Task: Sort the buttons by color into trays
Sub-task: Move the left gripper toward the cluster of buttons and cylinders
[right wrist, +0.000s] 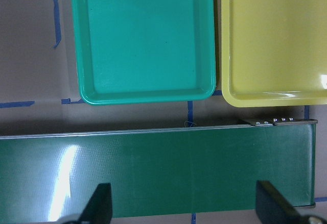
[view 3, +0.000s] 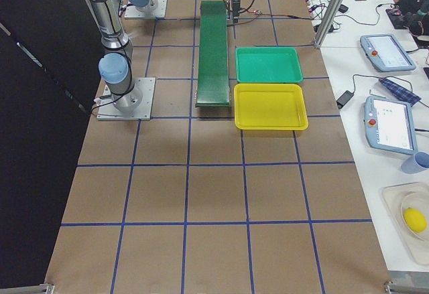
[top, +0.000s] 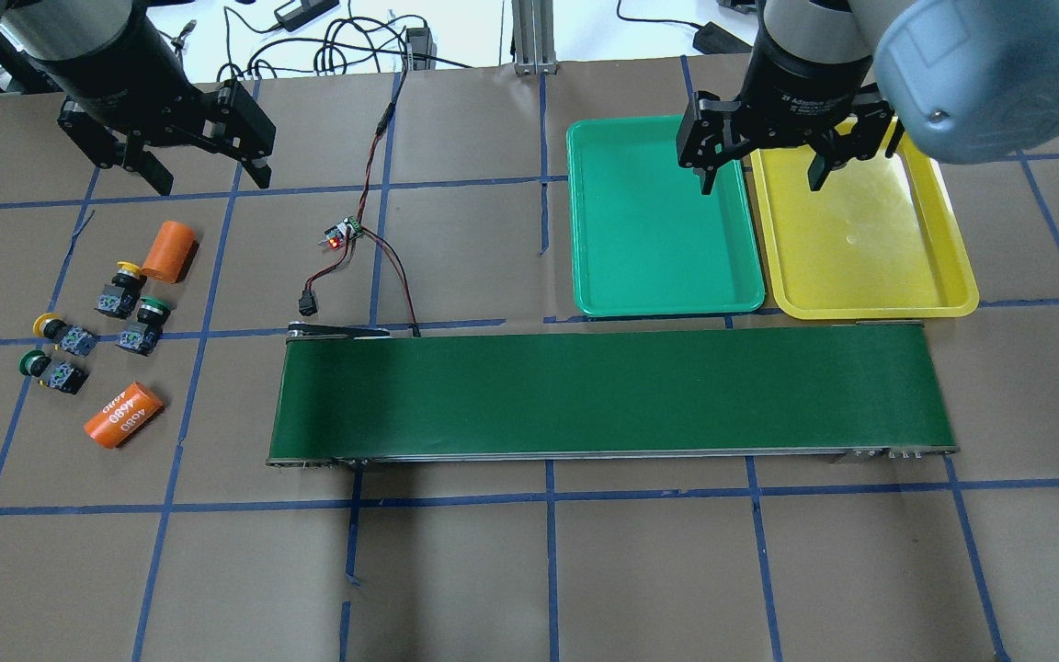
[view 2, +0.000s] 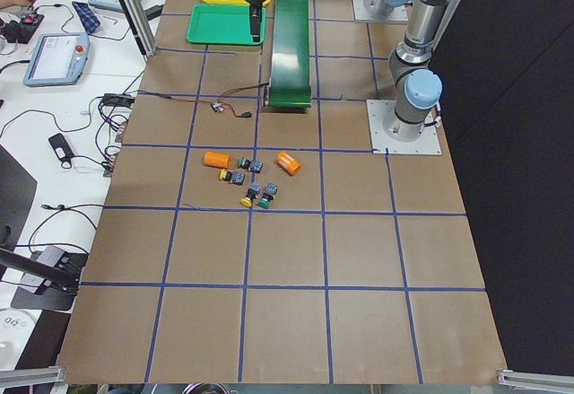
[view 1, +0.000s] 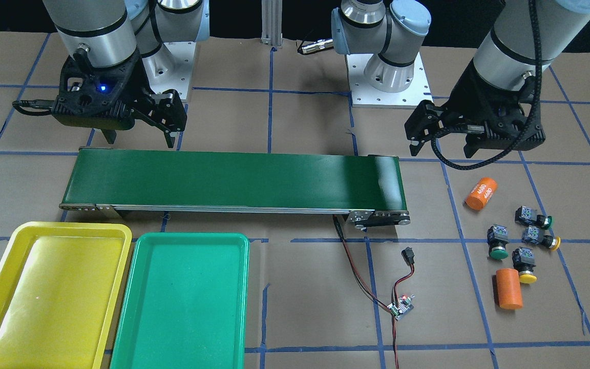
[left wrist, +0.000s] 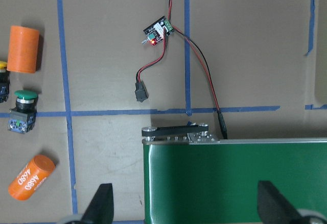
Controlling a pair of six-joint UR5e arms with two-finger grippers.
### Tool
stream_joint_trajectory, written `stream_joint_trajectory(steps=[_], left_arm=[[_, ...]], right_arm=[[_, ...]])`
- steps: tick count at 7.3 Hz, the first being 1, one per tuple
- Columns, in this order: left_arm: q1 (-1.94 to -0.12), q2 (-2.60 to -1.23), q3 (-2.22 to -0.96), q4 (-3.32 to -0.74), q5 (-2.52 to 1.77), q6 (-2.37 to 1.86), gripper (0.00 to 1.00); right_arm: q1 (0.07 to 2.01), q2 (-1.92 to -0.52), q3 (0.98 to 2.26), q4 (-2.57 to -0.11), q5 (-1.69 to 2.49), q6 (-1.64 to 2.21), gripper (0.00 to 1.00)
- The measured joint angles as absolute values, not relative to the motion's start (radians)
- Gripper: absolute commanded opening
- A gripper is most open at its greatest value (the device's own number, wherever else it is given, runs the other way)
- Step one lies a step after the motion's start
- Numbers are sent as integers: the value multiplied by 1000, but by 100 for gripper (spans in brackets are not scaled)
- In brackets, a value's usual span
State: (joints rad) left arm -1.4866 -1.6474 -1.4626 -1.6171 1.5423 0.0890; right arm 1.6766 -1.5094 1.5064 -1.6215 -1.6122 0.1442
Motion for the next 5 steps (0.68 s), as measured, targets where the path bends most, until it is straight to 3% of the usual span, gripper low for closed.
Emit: stream_joint_trajectory(steps=[5], left_arm=[[-1570, -1553, -1514, -1650, 1620, 96, 100]], right_arm=[[1677, -1509, 1506, -1621, -1613, 144, 100]])
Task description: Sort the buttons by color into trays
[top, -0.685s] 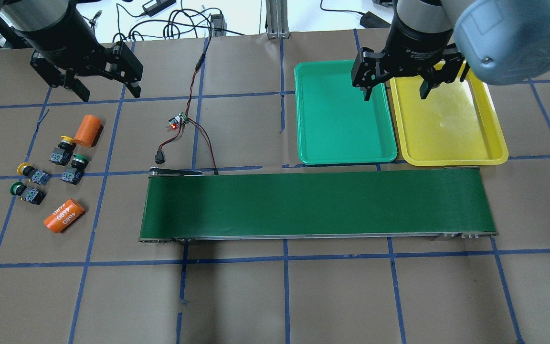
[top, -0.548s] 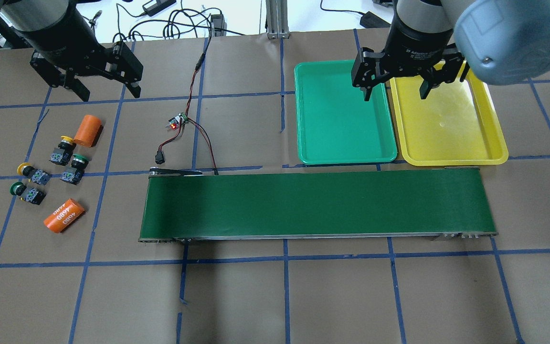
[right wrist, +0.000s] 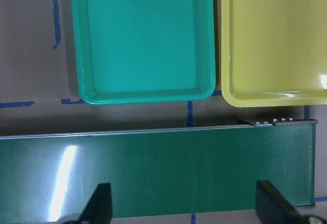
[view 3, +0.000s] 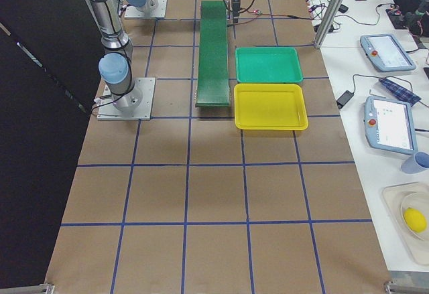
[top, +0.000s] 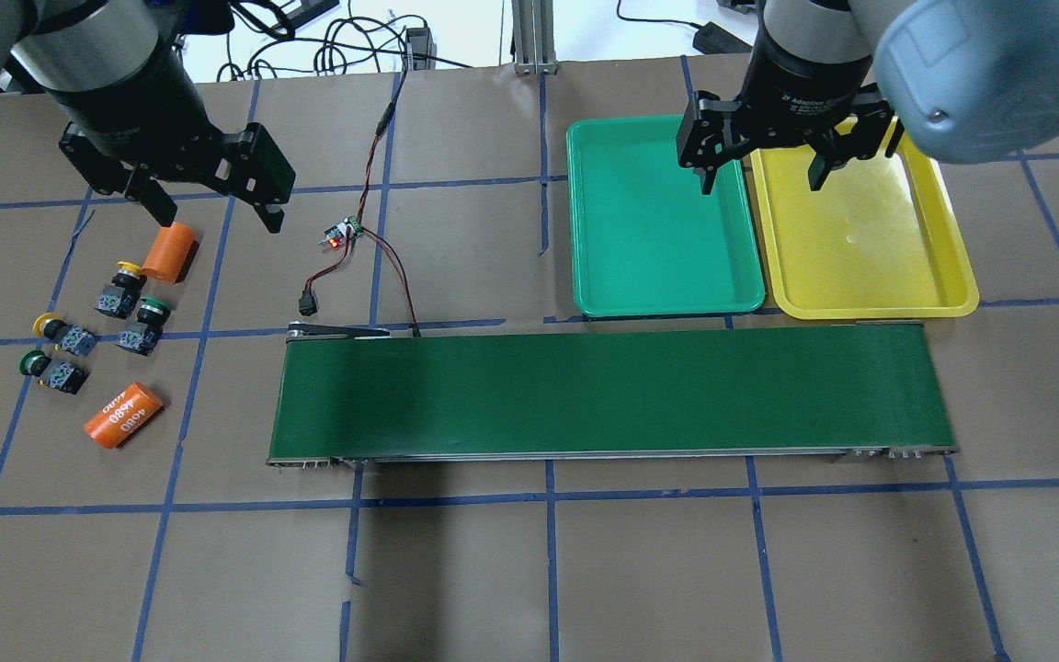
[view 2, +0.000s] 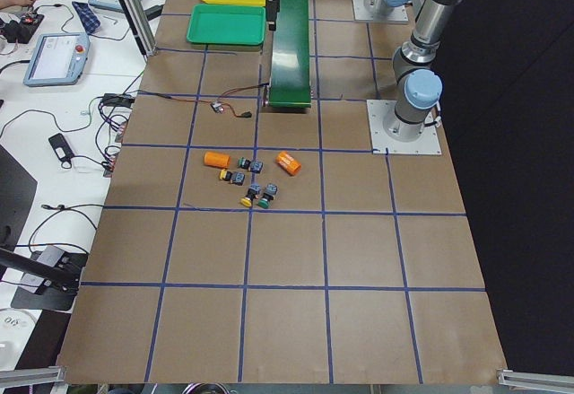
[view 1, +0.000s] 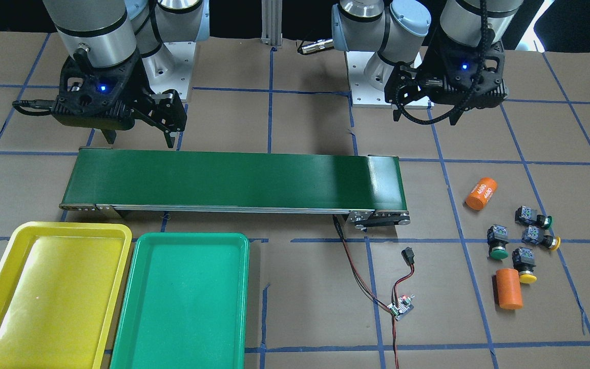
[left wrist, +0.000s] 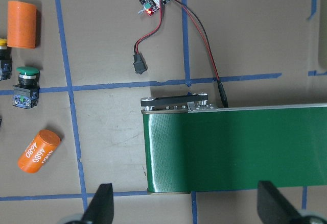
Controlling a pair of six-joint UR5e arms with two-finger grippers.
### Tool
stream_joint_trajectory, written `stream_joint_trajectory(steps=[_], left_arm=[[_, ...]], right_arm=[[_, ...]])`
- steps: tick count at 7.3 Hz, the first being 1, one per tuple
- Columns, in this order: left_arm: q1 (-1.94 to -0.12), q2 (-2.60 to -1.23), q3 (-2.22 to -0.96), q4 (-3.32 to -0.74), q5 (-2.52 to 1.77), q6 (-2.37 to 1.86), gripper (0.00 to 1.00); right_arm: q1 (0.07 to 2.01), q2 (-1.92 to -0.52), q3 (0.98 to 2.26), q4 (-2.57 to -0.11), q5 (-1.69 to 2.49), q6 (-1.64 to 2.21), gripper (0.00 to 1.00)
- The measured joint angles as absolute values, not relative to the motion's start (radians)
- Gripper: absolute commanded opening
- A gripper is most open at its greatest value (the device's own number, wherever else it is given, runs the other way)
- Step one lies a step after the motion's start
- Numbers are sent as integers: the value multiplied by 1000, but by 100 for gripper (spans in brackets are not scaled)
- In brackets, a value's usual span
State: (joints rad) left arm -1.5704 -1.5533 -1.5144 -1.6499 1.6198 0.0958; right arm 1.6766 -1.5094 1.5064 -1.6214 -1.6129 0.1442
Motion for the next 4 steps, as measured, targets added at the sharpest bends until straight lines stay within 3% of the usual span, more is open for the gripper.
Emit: stream_joint_trajectory(steps=[4], left_arm=[[-1548, -1557, -1516, -1657, 1607, 105, 100]], right_arm=[[1677, -1509, 1506, -1621, -1612, 144, 100]])
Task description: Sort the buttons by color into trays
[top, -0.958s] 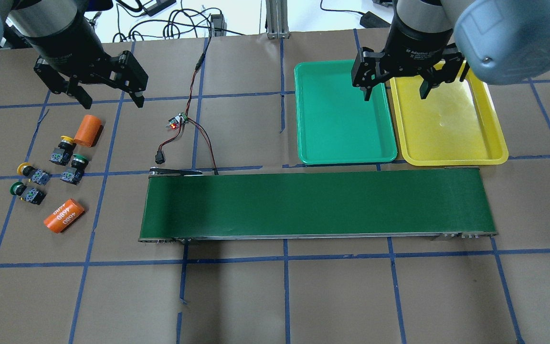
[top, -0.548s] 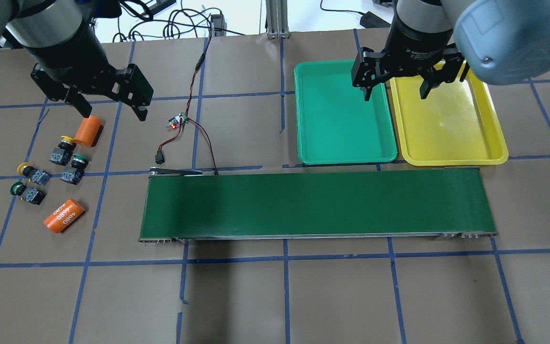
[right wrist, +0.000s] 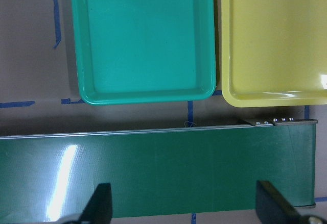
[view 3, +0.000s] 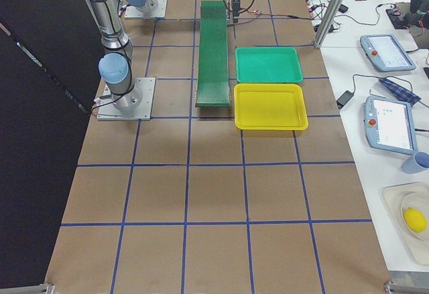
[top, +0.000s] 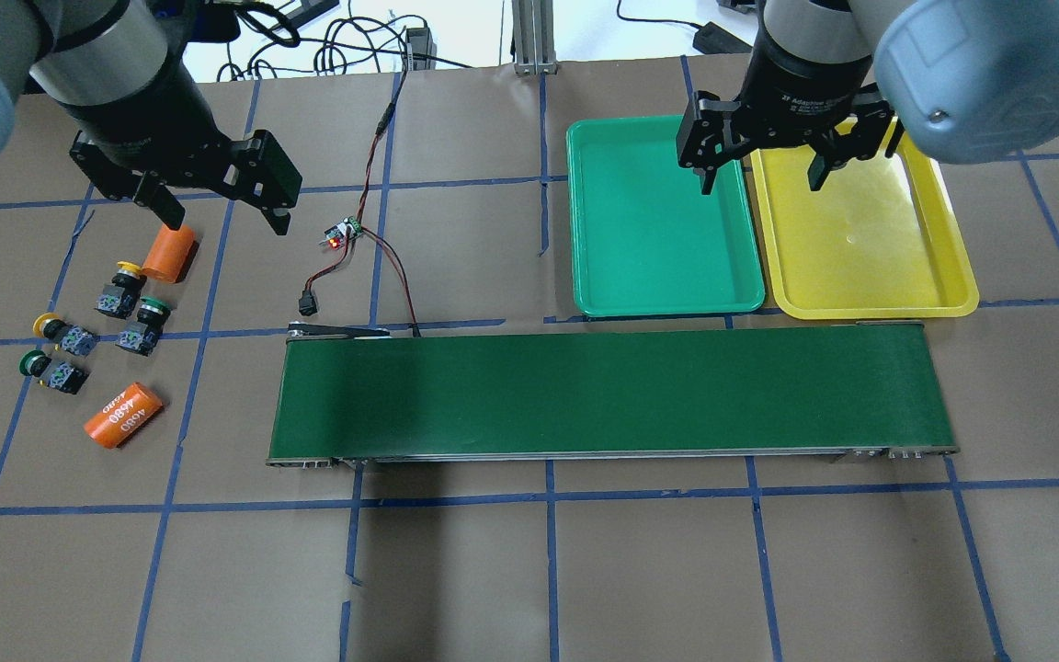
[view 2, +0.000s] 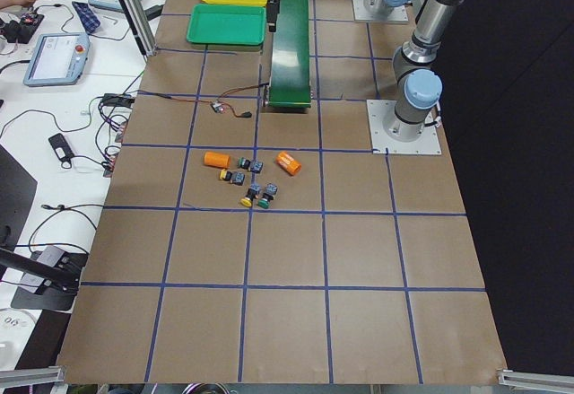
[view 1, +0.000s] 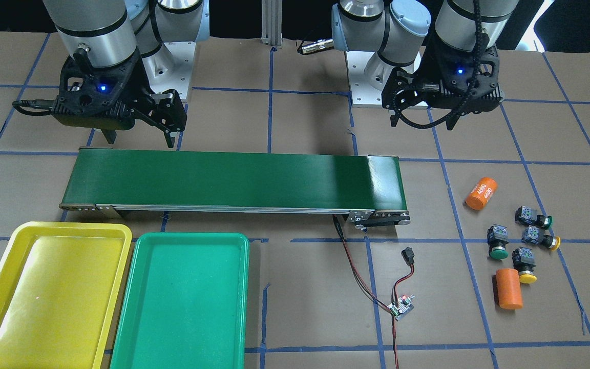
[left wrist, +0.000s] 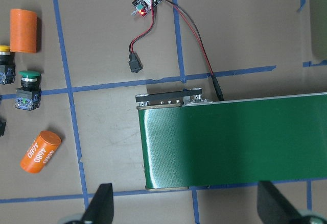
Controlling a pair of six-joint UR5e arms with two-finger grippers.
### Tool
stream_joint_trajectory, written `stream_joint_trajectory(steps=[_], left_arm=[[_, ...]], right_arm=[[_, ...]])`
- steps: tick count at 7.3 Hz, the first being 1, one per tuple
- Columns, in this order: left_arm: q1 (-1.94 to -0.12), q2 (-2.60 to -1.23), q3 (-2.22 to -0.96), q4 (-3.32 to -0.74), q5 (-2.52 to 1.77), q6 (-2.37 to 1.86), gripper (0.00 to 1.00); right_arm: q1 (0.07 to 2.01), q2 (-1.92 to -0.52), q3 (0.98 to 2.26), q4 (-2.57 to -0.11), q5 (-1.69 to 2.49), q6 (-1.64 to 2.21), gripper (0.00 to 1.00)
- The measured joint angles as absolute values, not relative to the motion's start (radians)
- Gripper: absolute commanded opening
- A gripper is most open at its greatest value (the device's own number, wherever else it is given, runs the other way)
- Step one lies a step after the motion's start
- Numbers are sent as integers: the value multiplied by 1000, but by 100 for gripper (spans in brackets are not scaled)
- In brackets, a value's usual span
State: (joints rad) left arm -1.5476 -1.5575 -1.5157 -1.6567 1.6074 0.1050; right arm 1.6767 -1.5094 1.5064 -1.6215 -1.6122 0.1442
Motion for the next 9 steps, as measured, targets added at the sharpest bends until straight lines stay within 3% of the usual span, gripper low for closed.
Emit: stream_joint_trajectory(steps=[5, 9], left_arm=[[-1324, -1560, -1531, -1761, 1603, 440, 100], [-1225, -1651, -1616, -1467, 1617, 679, 100]], right_arm=[[1677, -1509, 1506, -1622, -1612, 144, 100], [1675, -1509, 1506, -1622, -1613, 144, 100]])
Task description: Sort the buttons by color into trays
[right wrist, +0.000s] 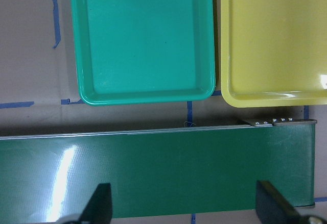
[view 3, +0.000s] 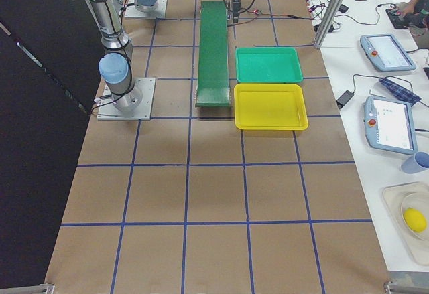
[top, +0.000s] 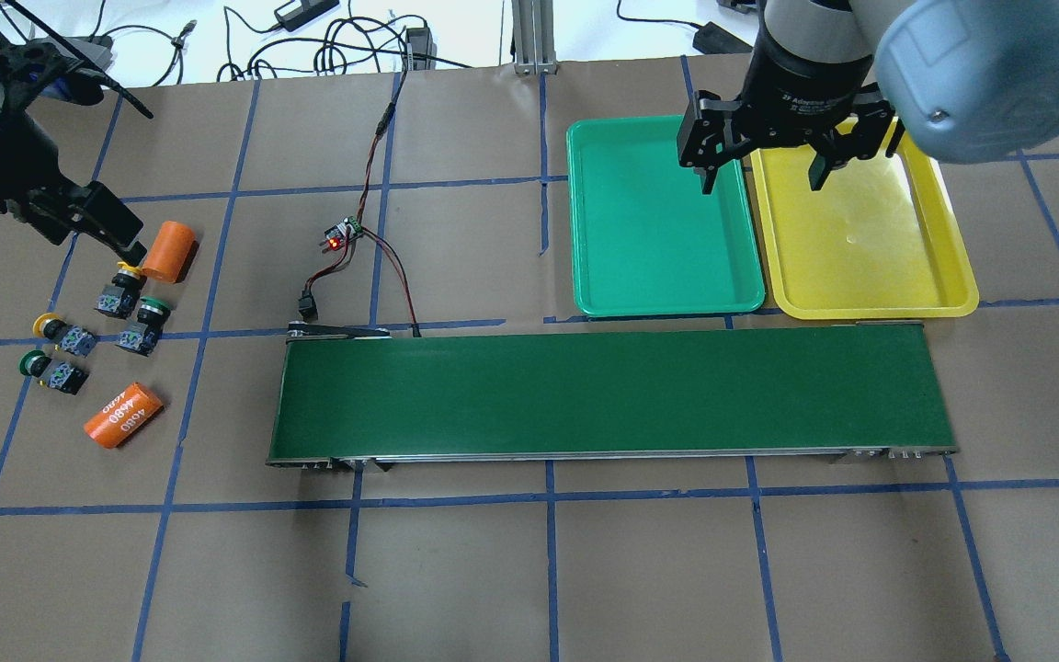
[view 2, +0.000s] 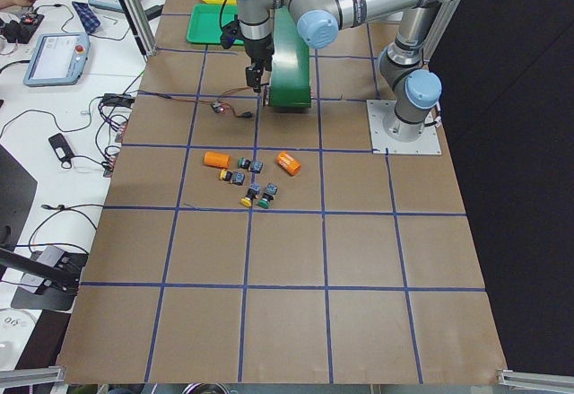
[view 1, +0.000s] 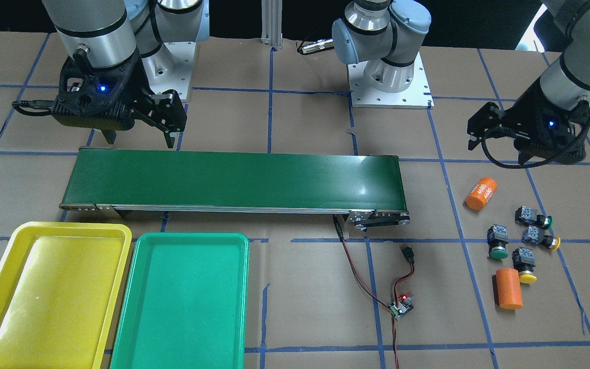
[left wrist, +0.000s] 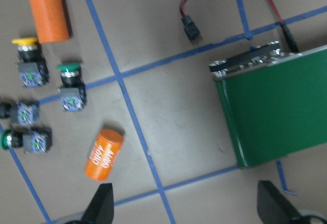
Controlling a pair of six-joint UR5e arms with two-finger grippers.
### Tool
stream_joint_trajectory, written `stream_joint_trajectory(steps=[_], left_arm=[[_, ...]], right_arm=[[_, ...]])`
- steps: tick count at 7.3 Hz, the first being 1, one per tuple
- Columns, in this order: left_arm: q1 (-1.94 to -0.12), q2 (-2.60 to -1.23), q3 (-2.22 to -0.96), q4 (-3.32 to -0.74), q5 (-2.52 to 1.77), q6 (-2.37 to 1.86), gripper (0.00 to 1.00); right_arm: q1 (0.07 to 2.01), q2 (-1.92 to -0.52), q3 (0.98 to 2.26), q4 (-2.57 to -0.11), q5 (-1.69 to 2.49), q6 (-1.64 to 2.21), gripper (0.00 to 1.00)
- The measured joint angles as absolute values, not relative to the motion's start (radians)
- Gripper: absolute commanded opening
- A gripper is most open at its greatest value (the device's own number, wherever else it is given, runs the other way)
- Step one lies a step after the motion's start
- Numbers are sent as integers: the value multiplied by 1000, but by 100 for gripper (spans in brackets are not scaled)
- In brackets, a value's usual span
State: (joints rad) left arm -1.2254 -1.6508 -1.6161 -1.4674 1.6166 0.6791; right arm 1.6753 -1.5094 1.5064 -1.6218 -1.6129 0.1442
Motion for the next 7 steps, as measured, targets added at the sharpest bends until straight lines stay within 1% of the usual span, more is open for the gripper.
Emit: stream_joint_trajectory(steps=[2, 4, 5, 6, 7], left_arm=[[-1203, -1690, -1607, -1417, 1647, 681, 100], [-1124, -1702, -1632, -1455, 1651, 716, 100], [-1097, -1704, -1671, -1455, 1649, 779, 100], [-1082, -1699, -1740, -1414, 1650, 852, 100], [-1063, -1695, -1832, -1321, 1652, 954, 100]], right_arm=[[1676, -1509, 1506, -1622, -1613, 144, 100], [1676, -1509, 1506, -1623, -1613, 144, 100], [1676, -1509, 1506, -1623, -1612, 144, 100], [1677, -1509, 1506, -1623, -1612, 144, 100], [1677, -1509, 1506, -1623, -1612, 144, 100]])
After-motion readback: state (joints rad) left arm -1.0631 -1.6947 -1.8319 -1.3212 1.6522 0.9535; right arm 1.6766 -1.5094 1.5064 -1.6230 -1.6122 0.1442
